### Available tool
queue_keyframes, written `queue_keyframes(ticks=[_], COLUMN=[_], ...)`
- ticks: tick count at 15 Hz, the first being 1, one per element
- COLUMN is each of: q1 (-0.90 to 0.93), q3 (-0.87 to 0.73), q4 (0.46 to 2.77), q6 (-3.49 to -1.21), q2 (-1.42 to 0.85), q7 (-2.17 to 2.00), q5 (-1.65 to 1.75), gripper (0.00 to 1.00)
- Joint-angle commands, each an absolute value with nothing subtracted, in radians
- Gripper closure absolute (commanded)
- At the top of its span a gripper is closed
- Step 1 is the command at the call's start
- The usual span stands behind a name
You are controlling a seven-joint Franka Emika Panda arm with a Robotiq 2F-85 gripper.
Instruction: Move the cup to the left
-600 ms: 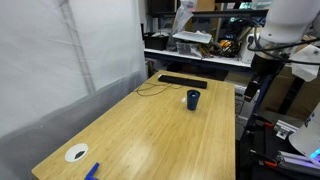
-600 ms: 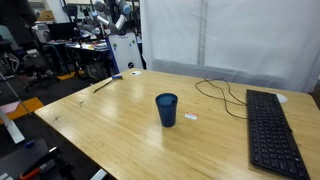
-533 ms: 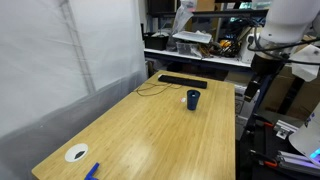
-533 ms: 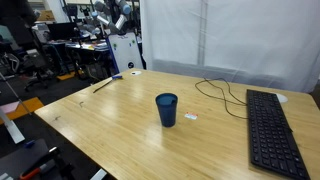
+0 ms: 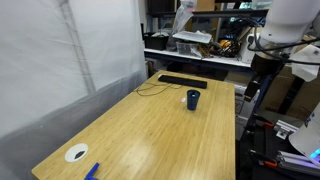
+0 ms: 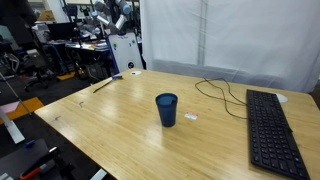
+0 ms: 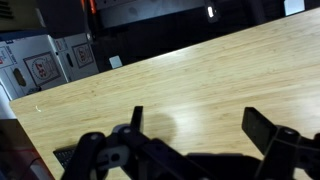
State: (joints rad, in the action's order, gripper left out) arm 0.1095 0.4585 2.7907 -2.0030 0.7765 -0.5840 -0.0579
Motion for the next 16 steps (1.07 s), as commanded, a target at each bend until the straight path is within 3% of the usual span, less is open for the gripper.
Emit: queue_keyframes(ticks=[1, 16], q1=[0.128, 0.077], q3=[0.44, 0.368], q4=[2.79, 2.76], q6=[-2.002, -2.079], q2=[0.77, 0.751], q7=[-0.596, -0.681], q5=[-0.043, -0.068], gripper=[0.0, 0.0])
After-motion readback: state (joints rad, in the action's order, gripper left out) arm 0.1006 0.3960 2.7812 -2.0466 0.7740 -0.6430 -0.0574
